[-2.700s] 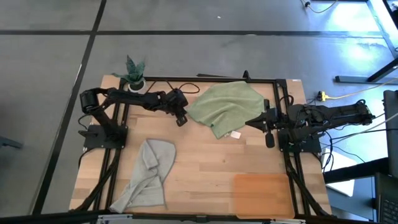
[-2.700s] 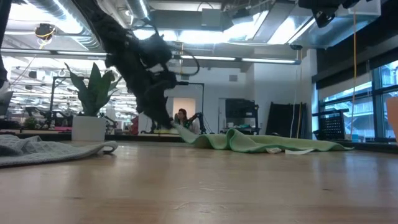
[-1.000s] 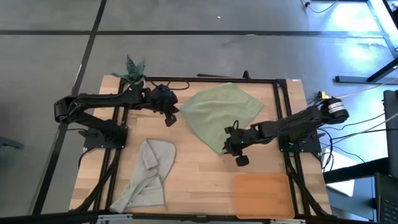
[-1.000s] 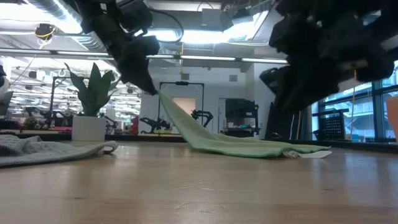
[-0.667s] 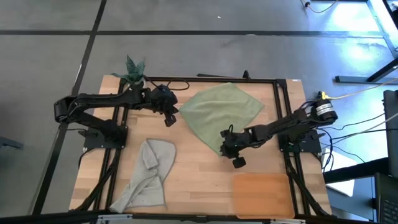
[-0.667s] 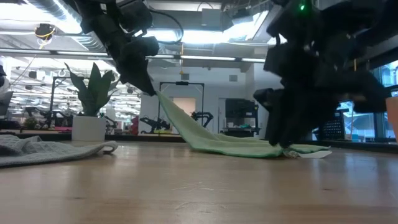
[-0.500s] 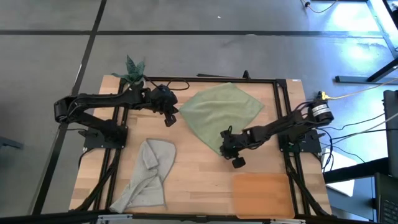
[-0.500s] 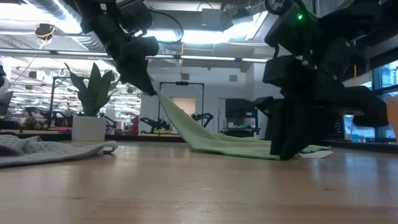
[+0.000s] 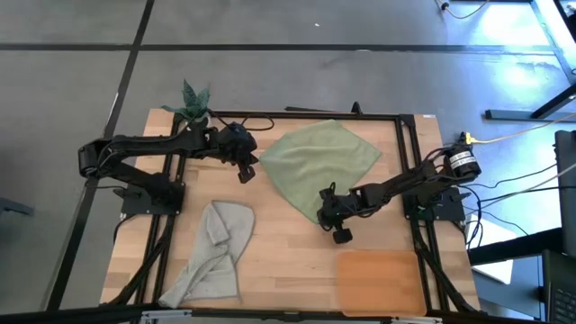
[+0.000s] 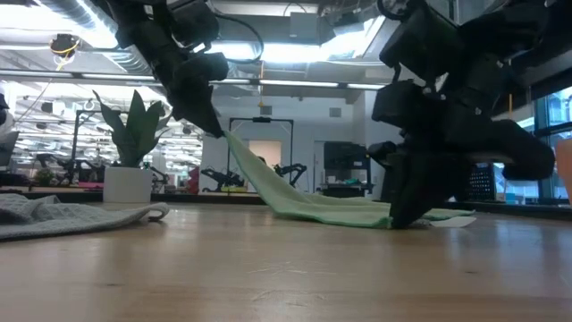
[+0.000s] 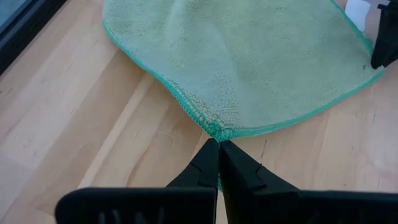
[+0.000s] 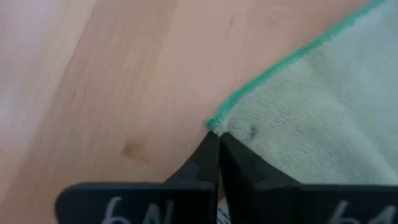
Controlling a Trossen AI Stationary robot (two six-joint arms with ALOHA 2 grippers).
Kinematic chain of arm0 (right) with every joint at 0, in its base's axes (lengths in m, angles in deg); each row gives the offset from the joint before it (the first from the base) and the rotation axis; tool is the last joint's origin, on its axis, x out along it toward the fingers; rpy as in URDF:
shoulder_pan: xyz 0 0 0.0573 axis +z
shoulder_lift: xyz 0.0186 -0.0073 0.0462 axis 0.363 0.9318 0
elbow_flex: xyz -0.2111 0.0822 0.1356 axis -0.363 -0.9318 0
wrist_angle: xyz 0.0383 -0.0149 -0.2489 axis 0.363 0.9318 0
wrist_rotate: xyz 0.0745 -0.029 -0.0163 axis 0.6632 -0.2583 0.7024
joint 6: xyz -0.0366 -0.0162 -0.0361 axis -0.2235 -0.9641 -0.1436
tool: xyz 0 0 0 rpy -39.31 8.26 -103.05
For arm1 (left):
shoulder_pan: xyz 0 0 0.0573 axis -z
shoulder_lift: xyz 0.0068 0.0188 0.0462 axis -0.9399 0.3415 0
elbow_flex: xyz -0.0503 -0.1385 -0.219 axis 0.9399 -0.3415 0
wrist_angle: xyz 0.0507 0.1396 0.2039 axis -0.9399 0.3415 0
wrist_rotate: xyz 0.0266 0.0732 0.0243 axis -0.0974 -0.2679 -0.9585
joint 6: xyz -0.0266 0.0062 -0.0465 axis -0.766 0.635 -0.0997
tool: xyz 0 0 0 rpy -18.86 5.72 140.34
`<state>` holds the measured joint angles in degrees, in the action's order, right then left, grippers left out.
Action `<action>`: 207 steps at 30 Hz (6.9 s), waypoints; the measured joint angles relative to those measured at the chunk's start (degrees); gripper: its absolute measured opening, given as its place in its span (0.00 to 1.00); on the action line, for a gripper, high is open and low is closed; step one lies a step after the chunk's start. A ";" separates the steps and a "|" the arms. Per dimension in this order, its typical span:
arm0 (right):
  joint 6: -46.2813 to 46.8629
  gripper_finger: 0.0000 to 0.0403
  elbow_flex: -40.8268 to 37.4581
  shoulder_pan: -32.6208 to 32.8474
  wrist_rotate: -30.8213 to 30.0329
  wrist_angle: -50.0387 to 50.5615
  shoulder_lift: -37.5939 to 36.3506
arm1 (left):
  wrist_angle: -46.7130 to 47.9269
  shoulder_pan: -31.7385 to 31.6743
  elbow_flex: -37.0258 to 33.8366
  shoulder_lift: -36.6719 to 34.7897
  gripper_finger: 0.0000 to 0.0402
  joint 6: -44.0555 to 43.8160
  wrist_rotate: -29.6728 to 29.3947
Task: Roll microfiber towels into tight, uniform cylinder then place into a basket
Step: Fold the green microfiber cloth
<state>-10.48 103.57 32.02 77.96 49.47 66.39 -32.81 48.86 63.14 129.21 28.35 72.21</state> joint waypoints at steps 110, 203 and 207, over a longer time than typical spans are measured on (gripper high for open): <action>-17.74 0.00 42.16 -16.37 -39.11 44.04 -26.58 | 27.41 12.98 41.75 -2.01 0.00 4.42 -36.81; -25.38 0.00 48.57 -35.13 -36.87 43.43 -26.40 | 22.50 -8.47 54.47 6.88 0.00 24.60 -28.51; -24.24 0.00 48.57 -35.75 -33.87 44.67 -26.40 | 22.79 -8.36 54.45 7.19 0.00 25.63 -26.64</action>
<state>-34.72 152.14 -3.73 44.09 94.14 39.99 -10.02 40.51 117.58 136.40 53.98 45.57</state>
